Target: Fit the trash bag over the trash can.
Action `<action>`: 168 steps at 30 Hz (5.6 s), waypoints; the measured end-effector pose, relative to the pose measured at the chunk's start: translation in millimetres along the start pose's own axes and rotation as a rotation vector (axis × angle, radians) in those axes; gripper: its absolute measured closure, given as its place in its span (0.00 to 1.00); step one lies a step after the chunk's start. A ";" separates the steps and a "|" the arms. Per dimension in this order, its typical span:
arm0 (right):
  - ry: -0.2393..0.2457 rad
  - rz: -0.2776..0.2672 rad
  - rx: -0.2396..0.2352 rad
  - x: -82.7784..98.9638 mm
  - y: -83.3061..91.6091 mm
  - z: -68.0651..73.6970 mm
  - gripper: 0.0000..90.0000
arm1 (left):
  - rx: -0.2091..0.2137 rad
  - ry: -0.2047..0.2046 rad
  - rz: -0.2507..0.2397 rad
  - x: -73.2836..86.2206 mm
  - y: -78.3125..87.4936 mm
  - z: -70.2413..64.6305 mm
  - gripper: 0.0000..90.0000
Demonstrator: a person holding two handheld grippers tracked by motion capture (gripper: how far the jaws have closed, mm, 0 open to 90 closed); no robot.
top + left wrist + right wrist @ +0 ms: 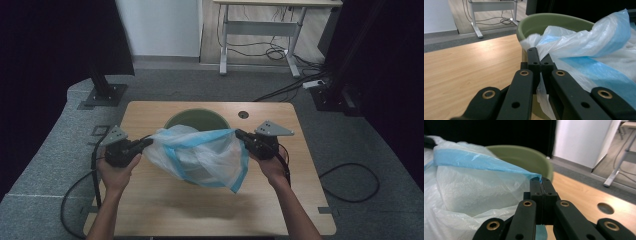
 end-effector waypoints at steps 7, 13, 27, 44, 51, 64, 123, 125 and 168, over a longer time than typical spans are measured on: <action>-0.011 -0.025 0.034 -7.2 -12.0 -18.0 0.98 | 0.005 0.024 0.025 -11.1 -14.6 12.6 1.00; -0.012 -0.036 0.053 -10.9 -29.5 -34.6 0.98 | 0.034 0.074 0.043 -14.2 -30.6 24.3 1.00; -0.057 -0.031 0.059 -7.1 -61.2 -56.4 0.98 | 0.006 0.081 0.068 -15.6 -52.7 28.8 1.00; -0.223 -0.004 0.047 26.4 -79.7 -80.1 0.98 | 0.007 0.103 0.135 -1.9 -88.8 27.5 1.00; -0.233 0.019 0.025 31.0 -87.9 -77.3 0.98 | 0.024 0.128 0.171 3.5 -98.3 26.8 1.00; -0.279 0.048 -0.014 39.1 -101.5 -77.6 0.98 | 0.048 0.156 0.214 12.6 -117.4 23.4 1.00; -0.126 0.056 -0.208 57.7 -11.2 4.1 0.51 | 0.036 0.100 0.273 14.8 -111.1 9.0 0.99; -0.106 0.051 -0.212 58.7 -14.2 3.7 0.58 | 0.033 0.097 0.272 14.9 -111.2 8.2 0.99; -0.075 0.363 -0.075 145.4 -53.1 -5.0 0.99 | 0.076 0.125 0.358 46.5 -118.4 11.1 0.99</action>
Point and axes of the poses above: each handheld gripper's, and its own axes: y roughly backward along the jaws, x roughly out of its underside, z roughly to its left, the point moved 2 cm from there along -y, roughly forward along the jaws, and after that the axes turned 12 degrees about -x, right-handed, at the moved point
